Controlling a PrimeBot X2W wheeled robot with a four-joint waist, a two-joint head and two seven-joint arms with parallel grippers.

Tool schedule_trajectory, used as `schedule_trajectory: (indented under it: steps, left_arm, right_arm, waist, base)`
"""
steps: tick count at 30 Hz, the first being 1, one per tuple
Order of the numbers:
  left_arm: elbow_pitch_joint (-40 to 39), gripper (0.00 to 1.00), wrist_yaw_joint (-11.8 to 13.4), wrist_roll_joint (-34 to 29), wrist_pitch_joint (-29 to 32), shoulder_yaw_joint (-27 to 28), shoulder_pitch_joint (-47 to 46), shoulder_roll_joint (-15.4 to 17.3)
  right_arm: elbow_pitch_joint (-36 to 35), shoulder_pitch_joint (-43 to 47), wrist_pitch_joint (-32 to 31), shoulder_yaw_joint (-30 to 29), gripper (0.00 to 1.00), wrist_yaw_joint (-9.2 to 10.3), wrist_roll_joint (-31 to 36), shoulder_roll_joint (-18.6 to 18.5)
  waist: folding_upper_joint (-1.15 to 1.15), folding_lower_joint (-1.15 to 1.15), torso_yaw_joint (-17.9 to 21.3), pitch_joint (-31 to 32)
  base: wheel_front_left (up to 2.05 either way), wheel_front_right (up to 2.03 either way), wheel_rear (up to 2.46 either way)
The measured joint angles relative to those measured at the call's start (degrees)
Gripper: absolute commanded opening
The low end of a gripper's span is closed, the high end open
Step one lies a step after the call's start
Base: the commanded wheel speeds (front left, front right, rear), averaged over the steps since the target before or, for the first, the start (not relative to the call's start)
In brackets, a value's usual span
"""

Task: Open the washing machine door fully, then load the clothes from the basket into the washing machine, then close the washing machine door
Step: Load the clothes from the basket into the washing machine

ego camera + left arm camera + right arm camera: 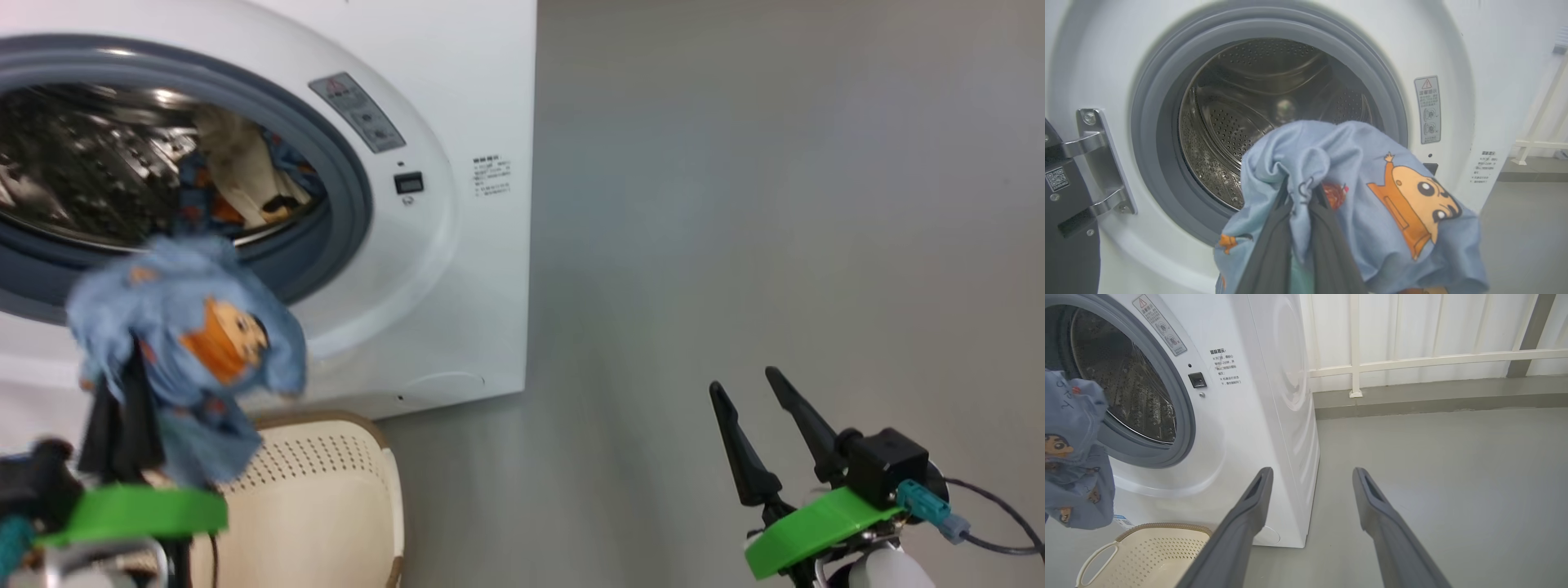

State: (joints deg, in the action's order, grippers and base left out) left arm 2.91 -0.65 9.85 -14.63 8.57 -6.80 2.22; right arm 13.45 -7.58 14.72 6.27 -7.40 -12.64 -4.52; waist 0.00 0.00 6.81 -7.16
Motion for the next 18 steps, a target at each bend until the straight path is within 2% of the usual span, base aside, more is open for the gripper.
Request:
schedule_trajectory:
  steps: [5, 12, 18]
  left_arm:
    - [3.7, 0.00, -1.7, -1.7, 0.0, 1.5, -7.5, 1.1]
    - [11.4, 0.00, -2.7, -2.0, 0.0, 3.8, -17.0, 2.9]
    - [19.0, 0.00, -3.2, -2.8, 0.0, 4.1, -27.3, 6.3]
  right_arm:
    - [-0.3, -1.3, 0.0, 0.2, 1.00, 0.00, -0.1, 0.0]
    - [-1.0, -3.3, 0.0, 0.2, 1.00, 0.00, -0.6, 0.0]
    - [-1.2, -4.5, 0.0, 0.4, 1.00, 0.00, -1.2, 0.1]
  waist:
    - [0.00, 0.00, 1.0, -3.0]
    - [0.00, 0.01, 2.6, -7.3]
    - [0.00, 0.01, 3.7, -12.0]
  base:
    - [0.00, 0.00, 0.00]
    - [0.00, 0.00, 0.00]
    - [0.00, 0.00, 0.00]
